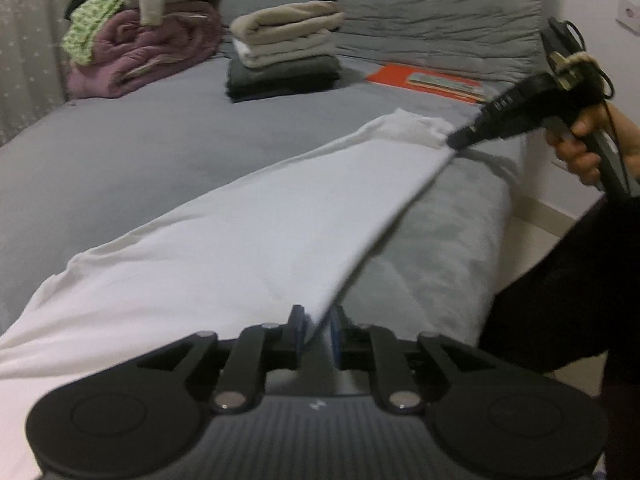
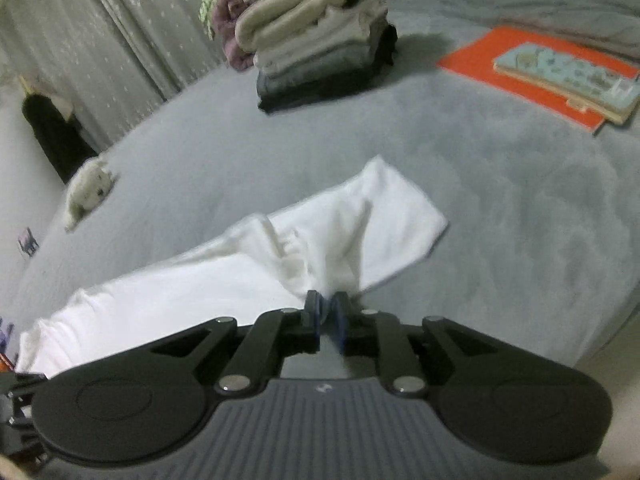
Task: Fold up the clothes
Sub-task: 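Lay the pants down and open both grippers above them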
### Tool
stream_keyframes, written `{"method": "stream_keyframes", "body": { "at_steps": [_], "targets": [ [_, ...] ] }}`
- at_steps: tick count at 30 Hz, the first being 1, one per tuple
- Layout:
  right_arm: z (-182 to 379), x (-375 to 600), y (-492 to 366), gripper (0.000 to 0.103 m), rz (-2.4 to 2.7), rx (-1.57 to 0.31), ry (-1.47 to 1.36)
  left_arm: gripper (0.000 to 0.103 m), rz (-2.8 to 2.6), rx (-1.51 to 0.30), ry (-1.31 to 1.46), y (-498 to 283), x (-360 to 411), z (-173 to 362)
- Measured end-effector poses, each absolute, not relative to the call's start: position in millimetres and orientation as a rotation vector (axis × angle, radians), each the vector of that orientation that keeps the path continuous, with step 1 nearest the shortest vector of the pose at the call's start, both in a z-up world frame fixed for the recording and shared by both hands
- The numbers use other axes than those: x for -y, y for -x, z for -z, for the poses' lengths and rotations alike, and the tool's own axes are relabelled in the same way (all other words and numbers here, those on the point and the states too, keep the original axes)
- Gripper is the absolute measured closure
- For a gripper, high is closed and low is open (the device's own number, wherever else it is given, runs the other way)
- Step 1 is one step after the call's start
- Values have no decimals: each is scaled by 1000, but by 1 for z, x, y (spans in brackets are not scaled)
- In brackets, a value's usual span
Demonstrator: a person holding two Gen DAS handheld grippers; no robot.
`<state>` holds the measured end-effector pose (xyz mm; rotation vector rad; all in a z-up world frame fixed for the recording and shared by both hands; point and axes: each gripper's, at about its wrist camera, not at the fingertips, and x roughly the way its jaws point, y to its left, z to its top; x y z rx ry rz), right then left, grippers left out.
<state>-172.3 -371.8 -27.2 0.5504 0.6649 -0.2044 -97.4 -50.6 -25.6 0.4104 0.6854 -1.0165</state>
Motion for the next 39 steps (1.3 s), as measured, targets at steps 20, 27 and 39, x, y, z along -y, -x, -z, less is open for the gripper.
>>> {"method": "stream_keyframes", "body": {
  "at_steps": [20, 27, 39],
  "targets": [
    [42, 418, 143, 100, 167, -579, -609, 54, 1007, -724, -277, 82, 152, 9],
    [23, 418, 193, 100, 192, -454, -528, 52, 1038, -732, -303, 75, 201, 6],
    [31, 431, 203, 91, 120, -703, -454, 51, 1050, -755, -361, 58, 275, 3]
  ]
}}
